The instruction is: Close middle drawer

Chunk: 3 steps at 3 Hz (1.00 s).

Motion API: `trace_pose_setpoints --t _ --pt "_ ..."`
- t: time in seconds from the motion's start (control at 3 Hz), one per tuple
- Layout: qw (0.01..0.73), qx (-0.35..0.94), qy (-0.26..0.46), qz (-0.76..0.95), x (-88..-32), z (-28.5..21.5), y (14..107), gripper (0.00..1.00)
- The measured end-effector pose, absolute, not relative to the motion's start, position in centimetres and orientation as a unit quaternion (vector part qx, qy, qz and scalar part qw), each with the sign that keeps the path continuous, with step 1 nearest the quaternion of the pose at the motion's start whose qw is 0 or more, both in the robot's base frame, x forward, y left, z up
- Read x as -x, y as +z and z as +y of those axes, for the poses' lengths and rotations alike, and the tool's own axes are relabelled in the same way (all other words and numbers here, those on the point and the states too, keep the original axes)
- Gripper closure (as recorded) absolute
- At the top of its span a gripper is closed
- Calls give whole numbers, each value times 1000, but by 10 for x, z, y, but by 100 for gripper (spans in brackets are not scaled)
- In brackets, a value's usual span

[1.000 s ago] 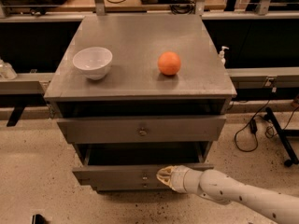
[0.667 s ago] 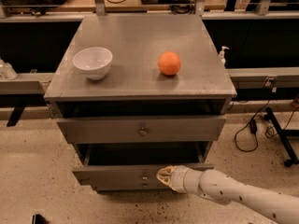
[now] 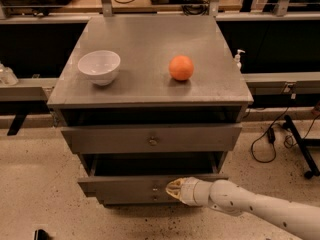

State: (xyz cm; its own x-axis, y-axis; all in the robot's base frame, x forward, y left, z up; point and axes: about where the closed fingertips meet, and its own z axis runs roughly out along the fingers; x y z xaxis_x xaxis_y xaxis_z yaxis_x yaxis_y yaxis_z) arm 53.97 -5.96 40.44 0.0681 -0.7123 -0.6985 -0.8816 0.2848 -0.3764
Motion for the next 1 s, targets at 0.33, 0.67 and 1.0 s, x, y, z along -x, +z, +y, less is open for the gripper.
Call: trace_pose_setpoints --t 0.33,0.67,1.0 --pt "443 586 89 672 -550 -63 392 100" --pt "443 586 89 672 -549 -63 392 100" --pt "450 583 86 671 -556 -64 389 100"
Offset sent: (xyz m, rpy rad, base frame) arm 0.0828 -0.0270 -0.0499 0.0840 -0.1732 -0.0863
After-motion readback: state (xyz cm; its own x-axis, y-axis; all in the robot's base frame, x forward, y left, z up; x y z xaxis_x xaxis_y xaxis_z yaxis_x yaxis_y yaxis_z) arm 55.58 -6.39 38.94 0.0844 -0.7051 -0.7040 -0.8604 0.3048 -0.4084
